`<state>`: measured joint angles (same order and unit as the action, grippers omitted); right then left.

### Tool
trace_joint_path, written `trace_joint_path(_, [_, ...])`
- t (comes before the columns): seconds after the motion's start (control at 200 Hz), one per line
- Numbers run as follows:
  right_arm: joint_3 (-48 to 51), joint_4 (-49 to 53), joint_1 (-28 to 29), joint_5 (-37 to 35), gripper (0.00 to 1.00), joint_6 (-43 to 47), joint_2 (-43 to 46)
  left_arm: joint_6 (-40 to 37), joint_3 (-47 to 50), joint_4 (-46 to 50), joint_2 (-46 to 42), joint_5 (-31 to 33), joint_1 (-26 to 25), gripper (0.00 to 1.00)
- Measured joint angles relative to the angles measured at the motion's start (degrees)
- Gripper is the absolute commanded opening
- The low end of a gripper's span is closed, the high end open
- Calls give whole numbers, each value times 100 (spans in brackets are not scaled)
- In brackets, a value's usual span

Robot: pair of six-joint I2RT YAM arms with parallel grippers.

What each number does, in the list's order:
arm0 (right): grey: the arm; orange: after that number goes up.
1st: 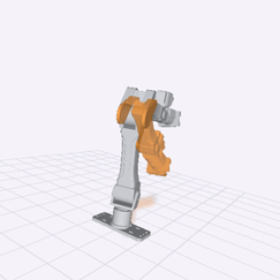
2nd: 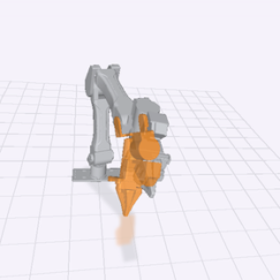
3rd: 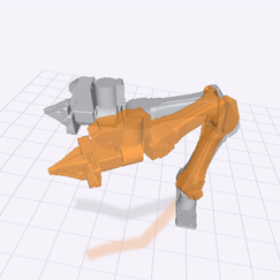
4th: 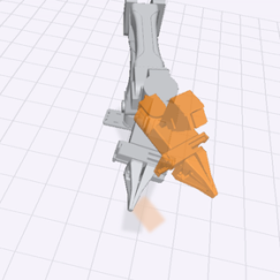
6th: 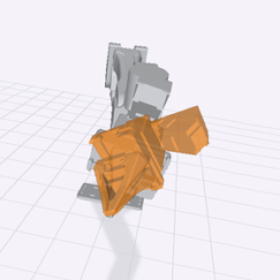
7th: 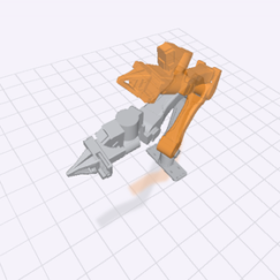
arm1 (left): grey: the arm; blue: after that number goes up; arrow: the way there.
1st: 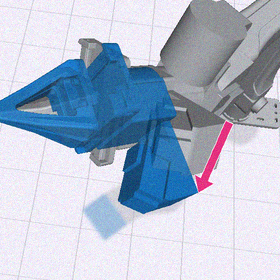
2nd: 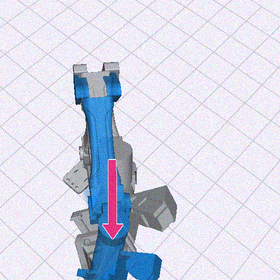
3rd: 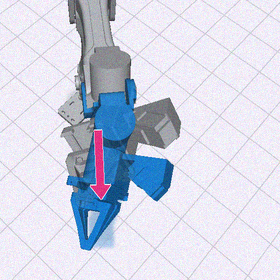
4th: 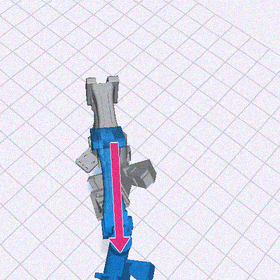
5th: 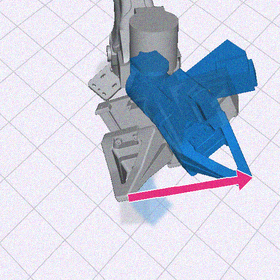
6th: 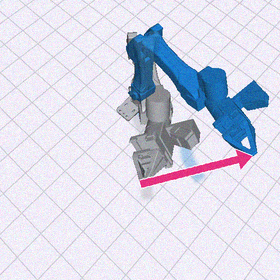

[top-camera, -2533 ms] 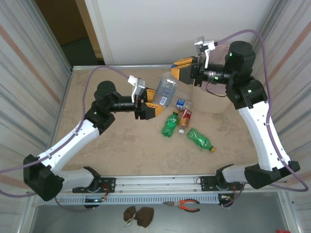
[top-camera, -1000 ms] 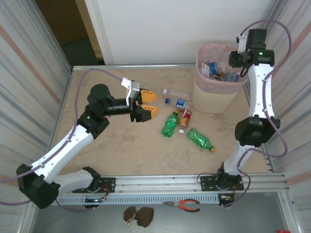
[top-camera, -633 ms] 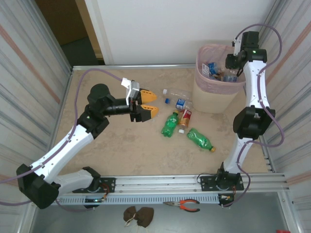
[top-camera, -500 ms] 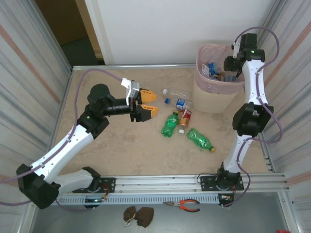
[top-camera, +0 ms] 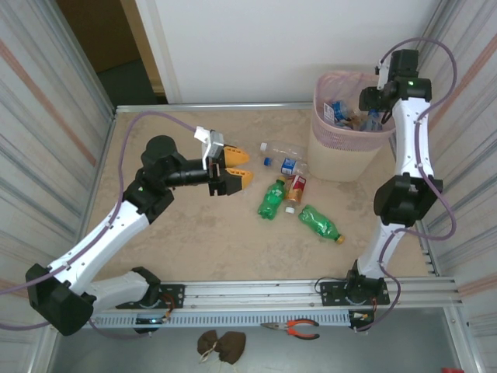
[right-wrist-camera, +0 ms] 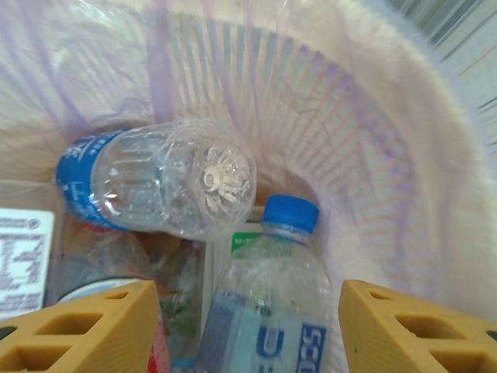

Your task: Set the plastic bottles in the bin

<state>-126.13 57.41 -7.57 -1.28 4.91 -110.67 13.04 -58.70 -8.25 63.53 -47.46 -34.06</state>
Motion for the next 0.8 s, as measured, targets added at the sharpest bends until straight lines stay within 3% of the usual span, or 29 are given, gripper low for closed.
trace_joint_path(0.17, [389, -83, 22, 181, 63, -131, 708, -199, -160, 608, 293, 380, -57, 64])
trace_joint_path(0.531, [1838, -621, 33, 1047, 64, -605, 2369, -778, -750, 2076, 1432, 1860, -629, 68])
trace_joint_path(0.802, [2721, -874, -20, 1384, 65, -881, 3276, -669, -1279, 2863, 2573, 2758, -890, 69])
